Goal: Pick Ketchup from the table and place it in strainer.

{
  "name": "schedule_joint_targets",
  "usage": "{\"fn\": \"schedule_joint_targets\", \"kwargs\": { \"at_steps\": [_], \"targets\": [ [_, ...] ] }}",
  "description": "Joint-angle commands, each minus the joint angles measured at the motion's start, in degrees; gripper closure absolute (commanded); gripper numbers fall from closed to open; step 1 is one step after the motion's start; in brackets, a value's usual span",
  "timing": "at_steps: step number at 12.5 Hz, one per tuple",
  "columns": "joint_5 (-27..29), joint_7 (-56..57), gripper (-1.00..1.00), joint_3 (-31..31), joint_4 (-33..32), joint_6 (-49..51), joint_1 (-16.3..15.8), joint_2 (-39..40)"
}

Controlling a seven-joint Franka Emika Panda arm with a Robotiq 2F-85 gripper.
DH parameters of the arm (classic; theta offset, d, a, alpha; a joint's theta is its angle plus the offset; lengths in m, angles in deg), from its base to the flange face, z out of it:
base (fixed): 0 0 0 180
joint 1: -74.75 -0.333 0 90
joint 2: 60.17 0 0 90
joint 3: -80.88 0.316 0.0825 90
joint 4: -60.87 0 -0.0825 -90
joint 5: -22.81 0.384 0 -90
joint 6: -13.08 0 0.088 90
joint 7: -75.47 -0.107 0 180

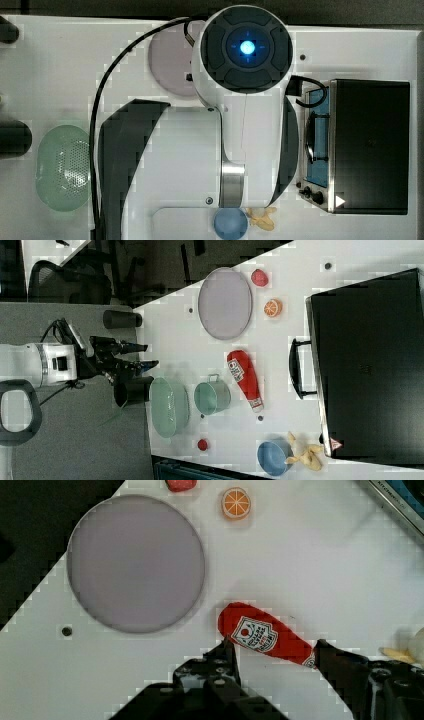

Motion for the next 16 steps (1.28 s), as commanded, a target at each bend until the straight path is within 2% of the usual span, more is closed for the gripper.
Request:
{"fn": "schedule_joint_targets", "kwargs": {
  "at_steps": [1, 3, 7, 9, 16],
  "targets": [
    [0.99, 5.14, -0.59, 3.03, -6.6, 7.44, 6.39, -11.58],
    [0.99, 5.33, -0.99, 3.24, -6.98, 7.24, 6.36, -11.12],
    [1.0, 8.05, -1.0, 4.97, -10.05, 6.56, 6.17, -7.22],
    [0.99, 13.63, -1.0, 6.08, -12.83, 3.48, 5.97, -4.43],
    [0.99, 48.77, -1.0, 7.53, -27.29, -24.08, 5.55, 2.63]
  ]
}}
